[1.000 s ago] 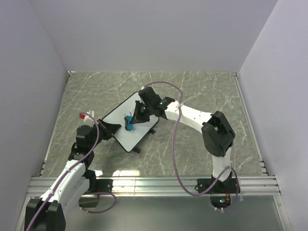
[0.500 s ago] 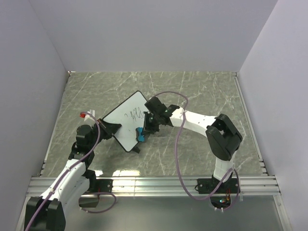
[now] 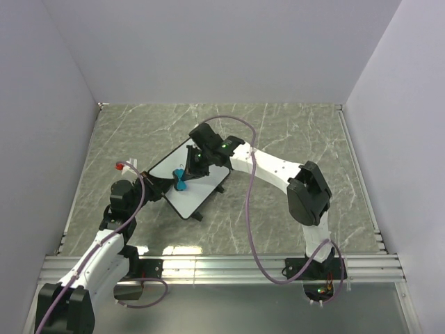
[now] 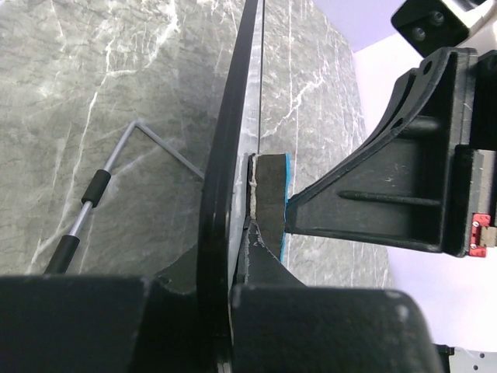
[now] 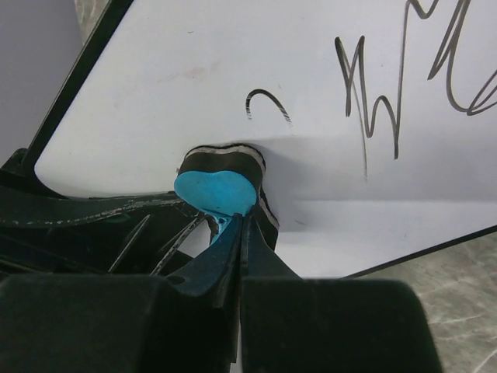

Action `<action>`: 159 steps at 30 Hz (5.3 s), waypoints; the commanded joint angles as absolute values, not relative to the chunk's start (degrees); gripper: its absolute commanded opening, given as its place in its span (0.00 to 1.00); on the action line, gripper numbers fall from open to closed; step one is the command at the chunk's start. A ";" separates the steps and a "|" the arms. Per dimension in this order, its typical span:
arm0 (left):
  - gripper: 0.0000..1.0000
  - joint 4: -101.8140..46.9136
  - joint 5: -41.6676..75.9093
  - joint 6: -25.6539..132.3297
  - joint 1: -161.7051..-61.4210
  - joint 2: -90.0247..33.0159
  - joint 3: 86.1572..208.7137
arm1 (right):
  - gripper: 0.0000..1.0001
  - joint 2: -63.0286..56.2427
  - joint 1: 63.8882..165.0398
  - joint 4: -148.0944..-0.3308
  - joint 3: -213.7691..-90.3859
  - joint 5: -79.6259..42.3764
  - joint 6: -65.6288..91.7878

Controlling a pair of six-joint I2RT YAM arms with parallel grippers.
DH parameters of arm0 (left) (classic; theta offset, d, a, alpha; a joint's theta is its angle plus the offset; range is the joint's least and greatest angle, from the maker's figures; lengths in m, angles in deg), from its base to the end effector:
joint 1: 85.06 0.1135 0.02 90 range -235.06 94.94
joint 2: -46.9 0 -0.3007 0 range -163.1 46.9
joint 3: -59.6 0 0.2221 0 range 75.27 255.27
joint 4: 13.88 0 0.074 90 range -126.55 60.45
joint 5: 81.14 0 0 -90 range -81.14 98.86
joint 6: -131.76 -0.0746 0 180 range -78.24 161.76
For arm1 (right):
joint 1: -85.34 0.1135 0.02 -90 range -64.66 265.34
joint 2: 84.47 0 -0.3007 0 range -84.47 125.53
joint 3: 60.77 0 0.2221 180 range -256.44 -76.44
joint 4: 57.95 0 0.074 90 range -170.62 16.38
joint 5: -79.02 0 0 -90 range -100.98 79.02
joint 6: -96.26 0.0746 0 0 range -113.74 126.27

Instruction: Erase the whiteboard

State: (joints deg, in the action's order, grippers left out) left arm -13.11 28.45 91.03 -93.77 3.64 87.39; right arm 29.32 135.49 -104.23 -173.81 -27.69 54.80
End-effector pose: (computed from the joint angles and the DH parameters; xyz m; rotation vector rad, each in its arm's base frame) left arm 0.1491 -0.0481 0.2237 -0.4255 1.8891 -1.0075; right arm 0.2799 0.3688 0.2793 -0.1918 2.6672 1.0526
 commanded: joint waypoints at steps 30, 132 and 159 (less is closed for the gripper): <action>0.00 -22.70 30.57 86.14 -95.87 1.11 85.02 | 0.00 33.55 131.22 -106.30 -178.79 -27.33 55.04; 0.00 -21.91 30.83 85.79 -97.19 -0.12 85.20 | 0.62 38.74 112.14 -127.05 -183.31 -5.54 48.01; 0.00 -21.91 30.48 85.88 -97.19 0.06 85.28 | 0.60 44.37 115.40 -125.82 -185.96 -6.85 43.62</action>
